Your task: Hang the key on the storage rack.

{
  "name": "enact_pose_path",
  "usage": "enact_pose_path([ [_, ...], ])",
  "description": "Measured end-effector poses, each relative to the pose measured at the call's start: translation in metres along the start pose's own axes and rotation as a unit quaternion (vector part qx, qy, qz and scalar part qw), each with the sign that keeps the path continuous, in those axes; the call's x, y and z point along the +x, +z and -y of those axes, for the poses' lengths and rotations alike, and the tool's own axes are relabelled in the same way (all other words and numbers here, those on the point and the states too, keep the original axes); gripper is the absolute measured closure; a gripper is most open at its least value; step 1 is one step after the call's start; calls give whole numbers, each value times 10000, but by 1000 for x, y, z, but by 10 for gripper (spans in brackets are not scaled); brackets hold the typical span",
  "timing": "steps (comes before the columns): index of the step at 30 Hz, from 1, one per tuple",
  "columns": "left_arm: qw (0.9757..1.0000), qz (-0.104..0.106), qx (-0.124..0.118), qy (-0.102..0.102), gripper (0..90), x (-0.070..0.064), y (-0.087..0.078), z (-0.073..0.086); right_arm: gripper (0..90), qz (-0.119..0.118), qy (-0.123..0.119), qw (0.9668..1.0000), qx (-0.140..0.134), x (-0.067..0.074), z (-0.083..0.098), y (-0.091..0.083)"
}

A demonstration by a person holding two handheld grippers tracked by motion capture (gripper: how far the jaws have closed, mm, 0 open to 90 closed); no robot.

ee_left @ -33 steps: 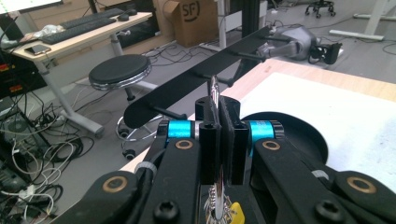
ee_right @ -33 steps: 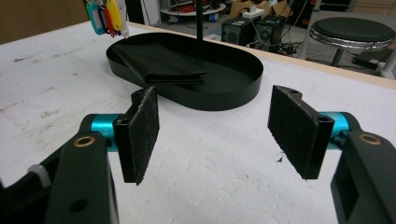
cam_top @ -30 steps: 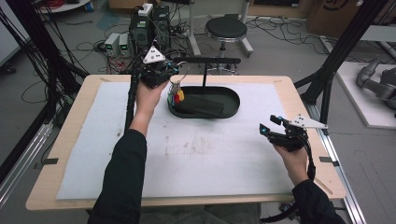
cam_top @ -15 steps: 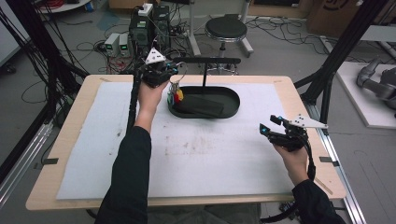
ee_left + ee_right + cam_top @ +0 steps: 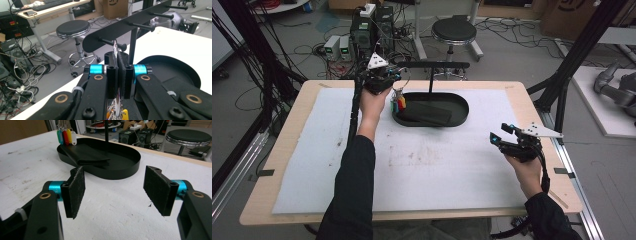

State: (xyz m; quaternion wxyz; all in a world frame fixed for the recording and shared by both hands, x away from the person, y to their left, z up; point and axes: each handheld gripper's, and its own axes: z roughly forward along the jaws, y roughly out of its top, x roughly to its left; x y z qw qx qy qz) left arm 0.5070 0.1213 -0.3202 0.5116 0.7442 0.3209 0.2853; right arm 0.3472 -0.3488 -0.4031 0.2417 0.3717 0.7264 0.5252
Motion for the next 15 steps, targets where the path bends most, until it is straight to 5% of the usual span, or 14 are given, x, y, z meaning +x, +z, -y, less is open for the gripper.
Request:
enact_pose_path([
  [9,9994,-316,108,-92,746,0,-1,3,344,-18,42,10000,8,-1,0,1],
  [12,9988,-475,109,-87,652,-2,-6,4,344,-25,36,10000,2,-2,1,1],
  [15,9990,-388,-29,-202,493,-9,-20,6,344,-7,43,10000,-3,-2,0,1],
])
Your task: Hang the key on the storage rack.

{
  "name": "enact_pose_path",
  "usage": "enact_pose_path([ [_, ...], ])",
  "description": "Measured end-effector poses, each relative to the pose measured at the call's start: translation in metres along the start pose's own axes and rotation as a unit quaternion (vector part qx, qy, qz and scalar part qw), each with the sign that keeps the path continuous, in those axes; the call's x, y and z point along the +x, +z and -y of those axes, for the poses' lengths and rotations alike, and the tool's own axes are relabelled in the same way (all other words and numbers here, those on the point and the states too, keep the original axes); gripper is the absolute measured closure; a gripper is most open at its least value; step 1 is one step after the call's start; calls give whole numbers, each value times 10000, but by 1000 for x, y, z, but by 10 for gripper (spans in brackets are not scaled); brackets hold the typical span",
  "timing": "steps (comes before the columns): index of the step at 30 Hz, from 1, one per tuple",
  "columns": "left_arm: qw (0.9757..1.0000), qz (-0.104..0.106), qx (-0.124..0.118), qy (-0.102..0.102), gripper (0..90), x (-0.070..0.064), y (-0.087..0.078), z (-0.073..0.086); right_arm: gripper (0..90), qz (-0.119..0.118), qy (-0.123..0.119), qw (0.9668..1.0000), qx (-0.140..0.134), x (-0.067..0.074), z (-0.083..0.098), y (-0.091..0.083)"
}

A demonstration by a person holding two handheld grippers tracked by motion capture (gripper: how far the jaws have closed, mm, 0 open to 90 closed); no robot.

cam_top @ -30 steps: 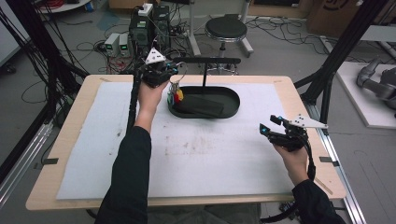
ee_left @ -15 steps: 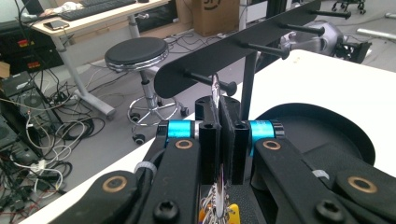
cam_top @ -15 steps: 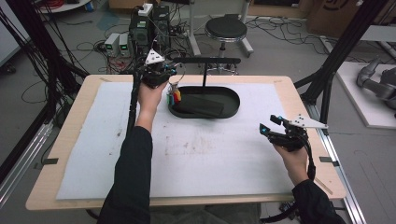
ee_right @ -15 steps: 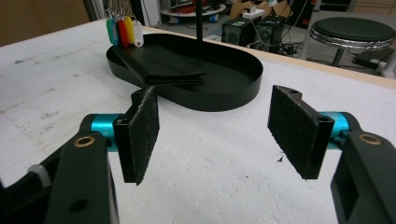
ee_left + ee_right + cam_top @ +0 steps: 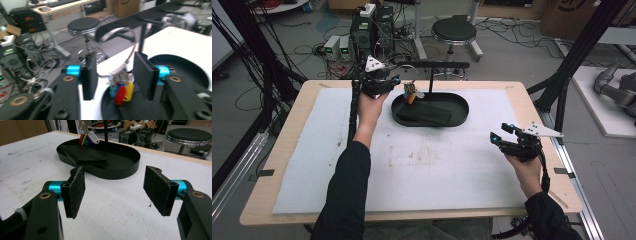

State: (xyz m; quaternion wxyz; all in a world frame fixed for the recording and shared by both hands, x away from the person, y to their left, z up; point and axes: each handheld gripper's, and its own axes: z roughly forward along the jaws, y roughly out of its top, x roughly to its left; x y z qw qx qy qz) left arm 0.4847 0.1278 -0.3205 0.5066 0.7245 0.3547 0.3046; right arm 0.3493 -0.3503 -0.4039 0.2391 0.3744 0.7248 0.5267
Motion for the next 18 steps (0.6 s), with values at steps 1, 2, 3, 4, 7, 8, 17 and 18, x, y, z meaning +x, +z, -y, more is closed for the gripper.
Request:
enact_pose_path([
  [1,10000,0,0,0,465,0,0,0,344,0,0,10000,0,0,0,0],
  [2,10000,35,-56,25,449,-6,-11,3,347,28,5,10000,-12,0,0,0],
  [3,10000,35,-56,25,426,-6,-11,3,347,28,5,10000,-12,0,0,0],
  [4,9998,118,-179,25,407,-11,-26,6,347,63,12,10000,-19,0,0,-1],
  [7,9990,220,-377,6,377,-22,-51,15,348,158,26,9999,-47,1,-1,-2],
  [8,9990,220,-377,6,357,-22,-51,15,348,178,22,9998,-60,1,-1,-2],
  [17,9979,477,-425,-114,281,-42,-120,53,348,451,99,9988,-149,1,-3,-2],
  [18,9978,508,-406,-132,276,-42,-132,63,348,547,118,9983,-139,2,-4,-1],
])
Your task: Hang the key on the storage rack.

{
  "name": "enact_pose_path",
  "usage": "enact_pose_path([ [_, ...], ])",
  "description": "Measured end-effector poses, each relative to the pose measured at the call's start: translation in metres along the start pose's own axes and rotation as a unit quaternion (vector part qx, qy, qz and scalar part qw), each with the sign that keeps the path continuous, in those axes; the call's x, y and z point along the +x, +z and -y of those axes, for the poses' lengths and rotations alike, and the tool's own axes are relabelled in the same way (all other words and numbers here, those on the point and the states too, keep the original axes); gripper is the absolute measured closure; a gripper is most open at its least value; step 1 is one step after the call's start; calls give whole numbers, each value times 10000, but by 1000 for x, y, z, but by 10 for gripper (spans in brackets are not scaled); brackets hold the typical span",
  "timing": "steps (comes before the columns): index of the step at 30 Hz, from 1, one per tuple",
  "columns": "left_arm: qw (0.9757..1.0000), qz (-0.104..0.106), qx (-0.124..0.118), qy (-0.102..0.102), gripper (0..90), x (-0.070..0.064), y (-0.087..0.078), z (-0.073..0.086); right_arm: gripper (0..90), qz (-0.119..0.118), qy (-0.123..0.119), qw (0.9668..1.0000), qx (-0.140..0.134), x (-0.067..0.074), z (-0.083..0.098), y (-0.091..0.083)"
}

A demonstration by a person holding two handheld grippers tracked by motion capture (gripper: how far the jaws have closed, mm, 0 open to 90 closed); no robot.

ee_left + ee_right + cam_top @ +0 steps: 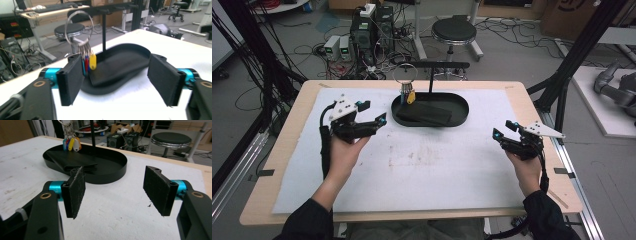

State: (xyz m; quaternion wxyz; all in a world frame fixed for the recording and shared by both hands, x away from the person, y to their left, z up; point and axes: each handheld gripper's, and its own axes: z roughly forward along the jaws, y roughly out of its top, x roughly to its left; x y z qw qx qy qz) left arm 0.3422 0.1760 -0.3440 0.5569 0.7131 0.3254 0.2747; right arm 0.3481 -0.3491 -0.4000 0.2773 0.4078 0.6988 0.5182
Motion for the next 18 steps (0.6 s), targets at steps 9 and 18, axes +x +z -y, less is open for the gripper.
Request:
enact_pose_path([
  [9,9997,-239,-51,53,238,7,-36,41,348,120,-35,9999,15,4,-2,5],
  [18,9992,-378,-76,123,238,17,-49,57,348,139,-56,9999,68,6,-2,7],
])
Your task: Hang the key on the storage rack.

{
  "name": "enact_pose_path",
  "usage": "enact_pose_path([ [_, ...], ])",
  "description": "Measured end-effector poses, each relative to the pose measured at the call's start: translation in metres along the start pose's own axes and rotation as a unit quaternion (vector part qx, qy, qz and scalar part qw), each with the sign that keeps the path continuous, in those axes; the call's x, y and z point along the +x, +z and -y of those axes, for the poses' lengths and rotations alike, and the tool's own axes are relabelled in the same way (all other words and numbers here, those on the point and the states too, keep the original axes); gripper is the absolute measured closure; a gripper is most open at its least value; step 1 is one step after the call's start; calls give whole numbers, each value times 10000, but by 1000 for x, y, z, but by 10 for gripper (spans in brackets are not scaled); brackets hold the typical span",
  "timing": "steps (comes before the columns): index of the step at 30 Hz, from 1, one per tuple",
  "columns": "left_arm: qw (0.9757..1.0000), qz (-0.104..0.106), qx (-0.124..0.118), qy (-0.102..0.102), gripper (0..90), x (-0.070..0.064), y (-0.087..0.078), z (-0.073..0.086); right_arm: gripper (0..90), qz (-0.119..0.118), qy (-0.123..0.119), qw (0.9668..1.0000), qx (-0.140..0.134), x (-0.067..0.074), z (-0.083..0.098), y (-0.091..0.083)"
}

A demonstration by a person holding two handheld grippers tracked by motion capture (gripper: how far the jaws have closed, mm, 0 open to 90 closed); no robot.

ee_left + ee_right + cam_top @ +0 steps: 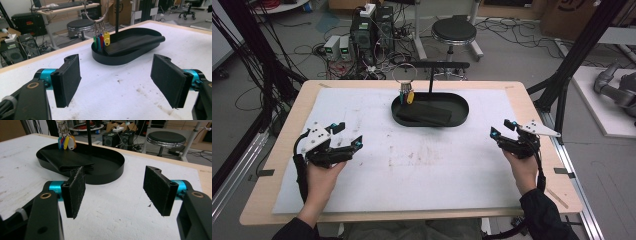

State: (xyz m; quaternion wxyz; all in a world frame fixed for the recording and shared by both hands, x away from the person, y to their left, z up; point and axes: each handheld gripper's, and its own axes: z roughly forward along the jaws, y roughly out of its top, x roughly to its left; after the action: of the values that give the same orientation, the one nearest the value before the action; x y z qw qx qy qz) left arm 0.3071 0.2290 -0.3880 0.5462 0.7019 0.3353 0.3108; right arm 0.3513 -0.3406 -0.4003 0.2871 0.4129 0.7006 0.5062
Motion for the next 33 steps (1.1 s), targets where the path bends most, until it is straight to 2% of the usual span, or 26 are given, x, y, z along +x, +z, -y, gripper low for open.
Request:
enact_pose_path([
  [8,9997,137,-16,217,238,5,1,5,347,-135,1,9999,64,0,1,-2],
  [12,9995,251,21,172,238,6,7,6,347,-136,-58,9998,112,-1,2,-4],
  [17,9994,293,102,183,238,5,12,9,348,-100,-121,9997,167,-2,4,-6],
  [21,9992,288,186,226,238,4,14,11,347,-110,-179,9995,252,-2,5,-6],
  [29,9991,266,283,157,238,9,16,17,347,-162,-255,9990,333,0,5,-3],
  [33,9993,233,290,59,238,10,15,18,347,-167,-282,9990,318,0,5,-2],
])
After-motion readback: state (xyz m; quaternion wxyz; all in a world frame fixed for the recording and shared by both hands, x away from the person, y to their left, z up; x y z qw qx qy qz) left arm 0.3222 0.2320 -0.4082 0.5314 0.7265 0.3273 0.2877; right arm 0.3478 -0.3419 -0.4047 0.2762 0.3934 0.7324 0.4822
